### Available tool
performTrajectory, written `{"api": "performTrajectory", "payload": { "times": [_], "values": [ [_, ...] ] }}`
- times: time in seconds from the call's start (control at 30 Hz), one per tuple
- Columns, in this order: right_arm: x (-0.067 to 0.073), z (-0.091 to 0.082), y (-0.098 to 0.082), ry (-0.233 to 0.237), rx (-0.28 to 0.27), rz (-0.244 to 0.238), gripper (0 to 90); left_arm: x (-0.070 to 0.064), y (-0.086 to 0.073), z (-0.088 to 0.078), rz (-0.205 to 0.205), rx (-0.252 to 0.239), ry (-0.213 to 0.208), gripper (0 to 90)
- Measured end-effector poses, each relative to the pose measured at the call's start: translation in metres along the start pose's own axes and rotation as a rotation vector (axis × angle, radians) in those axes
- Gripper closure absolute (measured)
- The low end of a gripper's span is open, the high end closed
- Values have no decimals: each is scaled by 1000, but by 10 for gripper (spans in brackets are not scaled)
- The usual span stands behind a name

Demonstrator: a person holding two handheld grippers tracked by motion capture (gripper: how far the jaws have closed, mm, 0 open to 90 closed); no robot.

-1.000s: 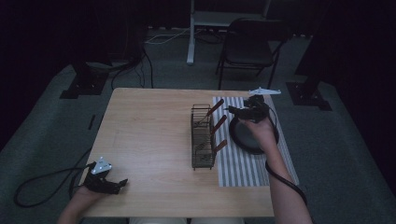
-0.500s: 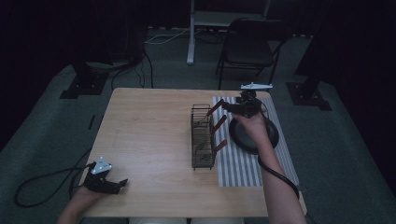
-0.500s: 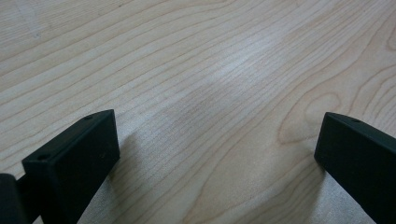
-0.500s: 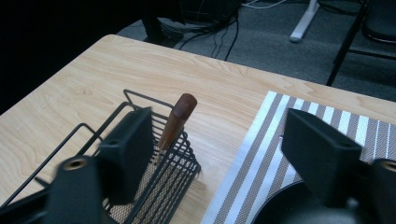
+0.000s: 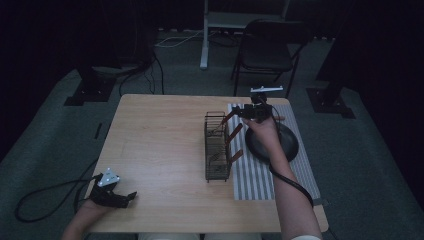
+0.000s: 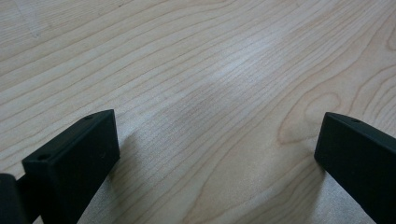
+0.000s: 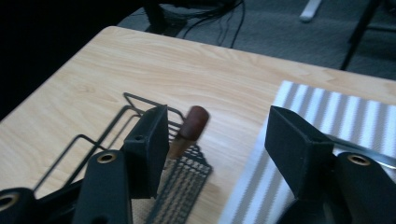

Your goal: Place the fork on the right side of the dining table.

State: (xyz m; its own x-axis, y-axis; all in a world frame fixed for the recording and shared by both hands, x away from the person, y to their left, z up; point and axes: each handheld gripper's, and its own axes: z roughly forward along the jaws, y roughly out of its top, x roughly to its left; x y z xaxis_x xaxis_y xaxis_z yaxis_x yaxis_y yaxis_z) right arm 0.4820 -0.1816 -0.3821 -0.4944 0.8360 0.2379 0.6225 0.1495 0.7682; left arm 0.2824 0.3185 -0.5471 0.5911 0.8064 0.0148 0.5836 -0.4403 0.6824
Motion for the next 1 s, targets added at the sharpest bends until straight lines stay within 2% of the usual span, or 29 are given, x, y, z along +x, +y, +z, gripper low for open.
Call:
{"api": "performTrajectory", "payload": {
  "times": [0.07, 0.2, 0.43, 0.53, 0.63, 0.87, 1.0],
  "values": [
    [0, 2, 1, 28, 9, 7, 448, 0, 0, 0, 0, 0, 0, 0],
    [0, 6, 4, 62, 37, 21, 571, 0, 0, 0, 0, 0, 0, 0],
    [1, 9, 7, 75, 63, 30, 663, 0, 0, 0, 0, 0, 0, 0],
    [2, 8, 9, 77, 66, 23, 734, 0, 0, 0, 0, 0, 1, 0],
    [2, 7, 9, 106, 70, 26, 754, 0, 0, 0, 0, 0, 1, 0],
    [4, 4, 9, 141, 66, 23, 775, 0, 0, 0, 0, 0, 1, 0],
    [4, 2, 6, 134, 55, 20, 786, 0, 0, 0, 0, 0, 1, 0]
  ]
}}
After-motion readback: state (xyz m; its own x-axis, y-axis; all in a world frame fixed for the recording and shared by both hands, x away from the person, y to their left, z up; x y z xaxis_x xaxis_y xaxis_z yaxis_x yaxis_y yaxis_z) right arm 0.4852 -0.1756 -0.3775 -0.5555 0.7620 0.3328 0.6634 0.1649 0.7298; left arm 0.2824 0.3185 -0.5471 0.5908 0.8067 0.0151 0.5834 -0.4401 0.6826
